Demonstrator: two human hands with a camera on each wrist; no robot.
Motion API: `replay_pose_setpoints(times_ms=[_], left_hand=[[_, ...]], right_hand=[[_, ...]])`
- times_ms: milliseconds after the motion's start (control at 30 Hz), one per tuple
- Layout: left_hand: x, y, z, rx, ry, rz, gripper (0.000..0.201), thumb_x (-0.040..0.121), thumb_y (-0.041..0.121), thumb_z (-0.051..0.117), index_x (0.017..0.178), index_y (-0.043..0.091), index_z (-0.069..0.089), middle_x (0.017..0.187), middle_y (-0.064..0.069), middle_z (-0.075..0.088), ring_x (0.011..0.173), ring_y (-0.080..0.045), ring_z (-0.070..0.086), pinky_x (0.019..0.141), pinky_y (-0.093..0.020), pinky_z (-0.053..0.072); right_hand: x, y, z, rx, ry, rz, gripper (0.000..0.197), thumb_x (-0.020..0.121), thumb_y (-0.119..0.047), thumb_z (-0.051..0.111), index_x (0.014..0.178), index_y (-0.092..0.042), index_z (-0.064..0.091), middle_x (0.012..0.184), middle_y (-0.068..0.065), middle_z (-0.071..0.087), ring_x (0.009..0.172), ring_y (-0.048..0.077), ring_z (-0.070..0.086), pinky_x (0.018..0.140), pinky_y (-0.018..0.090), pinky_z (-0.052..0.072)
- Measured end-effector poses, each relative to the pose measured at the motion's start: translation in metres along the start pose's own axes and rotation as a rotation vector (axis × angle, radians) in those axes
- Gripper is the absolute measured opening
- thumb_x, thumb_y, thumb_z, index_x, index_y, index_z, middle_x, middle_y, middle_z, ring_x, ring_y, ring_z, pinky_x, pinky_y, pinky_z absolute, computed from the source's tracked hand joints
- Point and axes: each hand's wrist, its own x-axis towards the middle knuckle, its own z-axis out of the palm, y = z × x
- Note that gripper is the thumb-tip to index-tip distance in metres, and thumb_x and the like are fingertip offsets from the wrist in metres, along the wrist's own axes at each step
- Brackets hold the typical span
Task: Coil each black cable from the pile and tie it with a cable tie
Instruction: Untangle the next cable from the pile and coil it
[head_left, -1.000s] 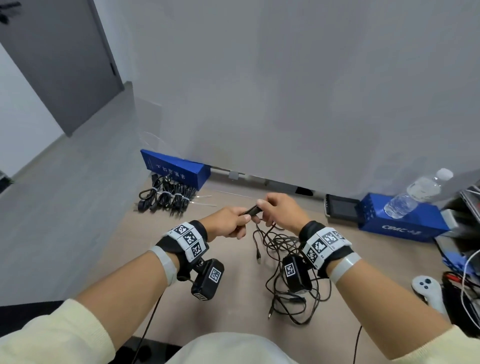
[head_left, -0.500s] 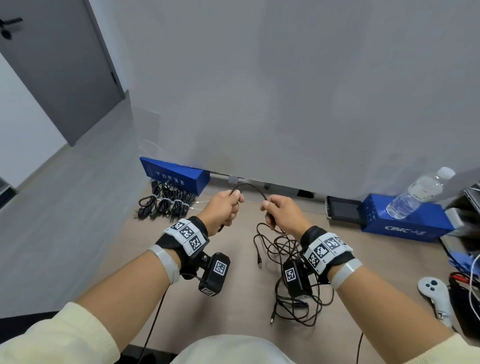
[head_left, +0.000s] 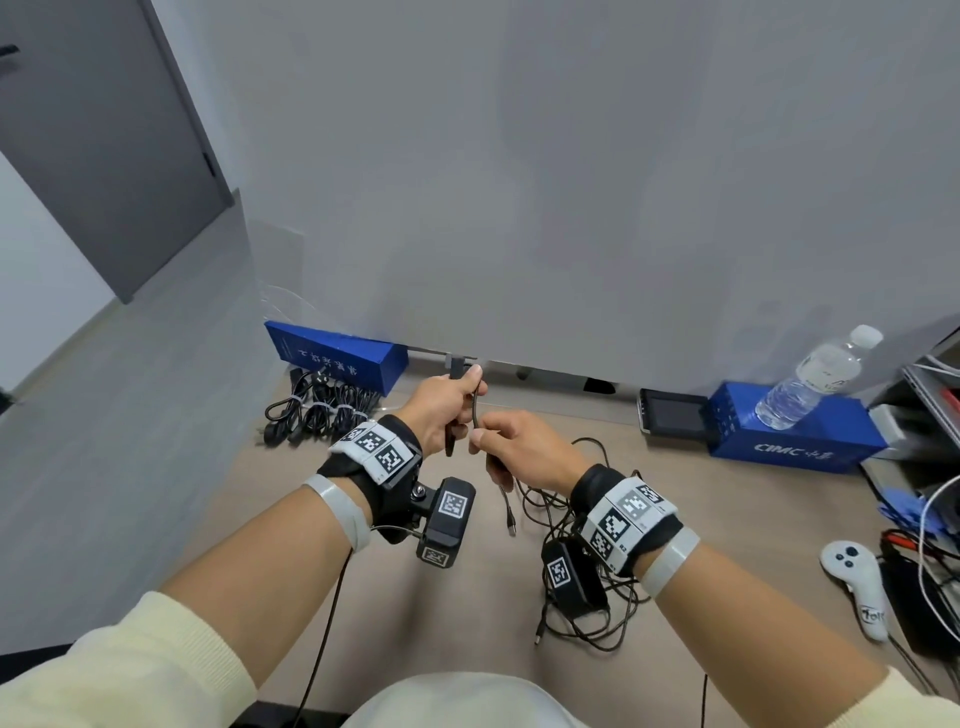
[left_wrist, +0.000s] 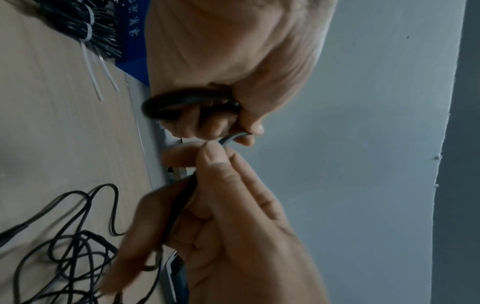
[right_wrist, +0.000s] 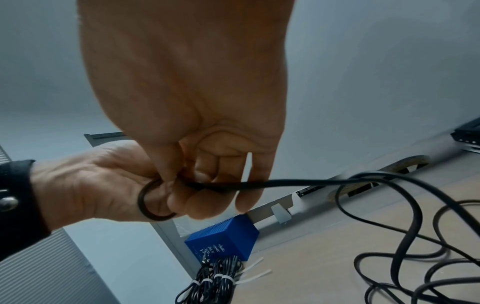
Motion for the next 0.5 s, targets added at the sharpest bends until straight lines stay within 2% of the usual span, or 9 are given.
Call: replay_pose_setpoints(times_ms=[67, 100, 133, 200, 267, 333, 433, 500], left_hand=[[-0.001, 0.000, -0.001, -0.039, 0.022, -0.005, 0.028, 0.103, 0.035, 0.053, 0.083, 0.016, 0.059, 0.067, 0.001, 0.055, 0.063, -0.015, 0.055, 0.063, -0.030, 0.043], [-0.001, 0.002, -0.002, -0.097, 0.019, -0.017, 0.029, 0.103, 0.035, 0.052, 0.082, 0.017, 0.058, 0.066, 0.001, 0.059, 0.066, -0.016, 0.060, 0.069, -0.033, 0.048], [-0.001, 0.004, -0.004, -0.181, 0.008, -0.029, 0.030, 0.104, 0.036, 0.050, 0.081, 0.017, 0.056, 0.062, 0.001, 0.057, 0.062, -0.015, 0.061, 0.070, -0.035, 0.050], [-0.001, 0.011, -0.012, -0.340, 0.003, -0.035, 0.032, 0.105, 0.037, 0.048, 0.080, 0.016, 0.052, 0.051, 0.005, 0.044, 0.044, -0.010, 0.045, 0.052, -0.026, 0.045], [0.002, 0.020, -0.023, -0.391, 0.050, 0.003, 0.034, 0.104, 0.039, 0.048, 0.079, 0.016, 0.049, 0.048, 0.007, 0.035, 0.038, -0.007, 0.029, 0.038, -0.021, 0.027], [0.004, 0.028, -0.034, -0.361, 0.113, 0.055, 0.034, 0.104, 0.037, 0.048, 0.079, 0.015, 0.049, 0.049, 0.007, 0.034, 0.037, -0.006, 0.026, 0.036, -0.021, 0.021], [0.006, 0.029, -0.041, -0.230, 0.175, 0.112, 0.032, 0.105, 0.036, 0.046, 0.081, 0.016, 0.047, 0.050, 0.006, 0.033, 0.037, -0.007, 0.025, 0.037, -0.022, 0.021], [0.009, 0.020, -0.039, -0.099, 0.182, 0.135, 0.032, 0.105, 0.037, 0.045, 0.082, 0.015, 0.048, 0.050, 0.007, 0.034, 0.038, -0.007, 0.026, 0.037, -0.022, 0.023]], right_hand=[[0.000, 0.006, 0.002, -0.006, -0.027, -0.012, 0.024, 0.103, -0.028, 0.046, 0.087, -0.020, 0.062, 0.060, -0.002, 0.062, 0.051, 0.014, 0.056, 0.060, 0.028, 0.047], [-0.002, 0.011, 0.002, -0.024, -0.042, -0.013, 0.025, 0.103, -0.029, 0.046, 0.089, -0.018, 0.064, 0.062, -0.003, 0.061, 0.054, 0.012, 0.055, 0.062, 0.028, 0.047], [-0.004, 0.015, 0.002, -0.051, -0.060, -0.010, 0.027, 0.103, -0.030, 0.046, 0.091, -0.017, 0.066, 0.064, -0.004, 0.059, 0.055, 0.011, 0.053, 0.063, 0.026, 0.046], [-0.007, 0.029, 0.000, -0.112, -0.102, 0.012, 0.026, 0.103, -0.029, 0.048, 0.091, -0.017, 0.068, 0.065, -0.005, 0.056, 0.055, 0.007, 0.049, 0.060, 0.022, 0.043], [-0.012, 0.048, -0.004, -0.141, -0.129, 0.062, 0.022, 0.101, -0.026, 0.052, 0.088, -0.018, 0.068, 0.063, -0.007, 0.054, 0.053, 0.007, 0.048, 0.058, 0.023, 0.043], [-0.017, 0.068, -0.009, -0.132, -0.110, 0.141, 0.022, 0.100, -0.023, 0.054, 0.083, -0.020, 0.068, 0.063, -0.006, 0.055, 0.055, 0.009, 0.049, 0.061, 0.026, 0.045], [-0.018, 0.083, -0.019, -0.107, 0.010, 0.233, 0.022, 0.098, -0.018, 0.056, 0.080, -0.019, 0.069, 0.065, -0.002, 0.060, 0.060, 0.014, 0.054, 0.066, 0.035, 0.049], [-0.014, 0.077, -0.025, -0.130, 0.039, 0.233, 0.018, 0.097, -0.023, 0.060, 0.085, -0.015, 0.070, 0.068, -0.001, 0.067, 0.065, 0.019, 0.061, 0.073, 0.040, 0.054]])
